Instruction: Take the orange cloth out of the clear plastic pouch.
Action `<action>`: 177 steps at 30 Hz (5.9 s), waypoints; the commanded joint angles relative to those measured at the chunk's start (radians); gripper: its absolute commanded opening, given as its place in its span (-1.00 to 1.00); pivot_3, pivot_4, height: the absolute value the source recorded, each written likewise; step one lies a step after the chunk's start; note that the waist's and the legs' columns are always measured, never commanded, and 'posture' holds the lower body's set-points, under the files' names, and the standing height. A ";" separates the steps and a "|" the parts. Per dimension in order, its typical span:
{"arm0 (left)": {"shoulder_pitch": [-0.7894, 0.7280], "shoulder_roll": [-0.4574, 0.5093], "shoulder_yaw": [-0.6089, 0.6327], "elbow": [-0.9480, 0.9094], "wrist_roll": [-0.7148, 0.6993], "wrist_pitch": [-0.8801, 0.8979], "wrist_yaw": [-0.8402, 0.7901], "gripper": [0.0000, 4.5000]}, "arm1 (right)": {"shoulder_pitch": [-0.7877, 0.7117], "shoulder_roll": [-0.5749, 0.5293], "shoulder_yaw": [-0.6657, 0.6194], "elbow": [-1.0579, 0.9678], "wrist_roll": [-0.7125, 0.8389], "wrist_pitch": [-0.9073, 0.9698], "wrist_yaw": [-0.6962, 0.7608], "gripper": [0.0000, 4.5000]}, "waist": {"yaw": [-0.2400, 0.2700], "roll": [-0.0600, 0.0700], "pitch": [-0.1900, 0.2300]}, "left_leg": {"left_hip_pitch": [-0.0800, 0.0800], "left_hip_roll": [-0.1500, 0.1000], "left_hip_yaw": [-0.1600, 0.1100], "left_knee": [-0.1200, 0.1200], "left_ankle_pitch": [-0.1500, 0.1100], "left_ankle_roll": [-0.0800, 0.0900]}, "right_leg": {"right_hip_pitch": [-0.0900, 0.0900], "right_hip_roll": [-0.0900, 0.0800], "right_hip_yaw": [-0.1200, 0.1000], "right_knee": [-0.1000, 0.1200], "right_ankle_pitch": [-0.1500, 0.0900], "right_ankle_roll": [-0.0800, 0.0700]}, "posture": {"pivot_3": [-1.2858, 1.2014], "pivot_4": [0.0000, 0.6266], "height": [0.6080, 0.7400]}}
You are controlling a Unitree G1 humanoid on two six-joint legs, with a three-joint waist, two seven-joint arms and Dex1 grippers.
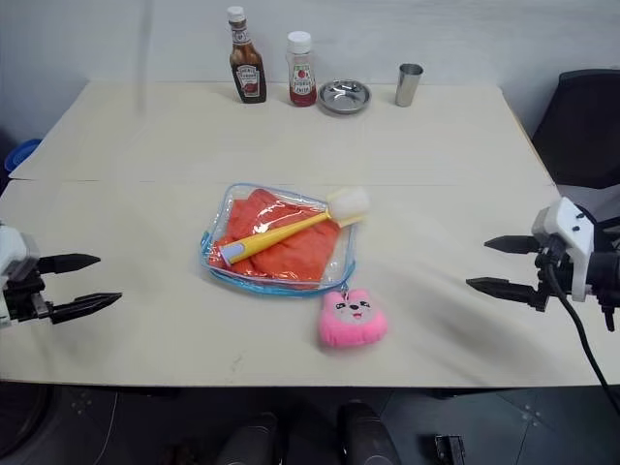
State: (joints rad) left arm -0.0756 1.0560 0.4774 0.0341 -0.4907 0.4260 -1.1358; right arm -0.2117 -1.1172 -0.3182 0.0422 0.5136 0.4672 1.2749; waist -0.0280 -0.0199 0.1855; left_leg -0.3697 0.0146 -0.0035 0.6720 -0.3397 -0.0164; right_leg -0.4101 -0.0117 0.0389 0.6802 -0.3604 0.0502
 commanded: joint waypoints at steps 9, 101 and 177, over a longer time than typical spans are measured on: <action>-0.547 -0.192 -0.447 -0.018 0.077 0.120 0.091 0.99 | 0.043 0.154 -0.075 -0.431 0.183 0.165 -0.234 1.00 | 0.002 0.000 0.000 | -0.002 0.000 -0.002 0.008 0.000 -0.001 | 0.001 0.002 -0.001 0.004 0.000 0.000 | 0.03 -0.52 1.00; -0.390 -0.301 -0.677 -0.249 0.449 -0.053 0.125 -0.78 | 0.311 0.255 0.044 -0.773 0.177 0.226 -0.504 1.00 | 0.025 0.002 -0.002 | -0.005 -0.001 -0.005 0.011 -0.001 0.000 | 0.001 0.002 -0.002 0.003 0.000 0.000 | 0.03 -0.52 1.00; -0.557 -0.514 -0.908 -0.150 0.462 -0.182 -0.006 -1.00 | -0.486 0.452 0.671 0.259 -0.625 -0.869 -0.213 -0.78 | -0.002 0.001 -0.002 | -0.001 0.000 -0.001 0.012 0.003 -0.005 | -0.001 0.004 0.004 0.009 0.000 0.000 | 0.03 -0.52 1.00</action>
State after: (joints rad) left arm -0.6422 0.5267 -0.4575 -0.0821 -0.0293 0.2316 -1.1514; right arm -0.6782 -0.6649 0.3662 0.2991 -0.1163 -0.3779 1.0571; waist -0.0304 -0.0194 0.1831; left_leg -0.3703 0.0142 -0.0043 0.6838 -0.3371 -0.0214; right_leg -0.4114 -0.0083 0.0426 0.6890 -0.3604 0.0504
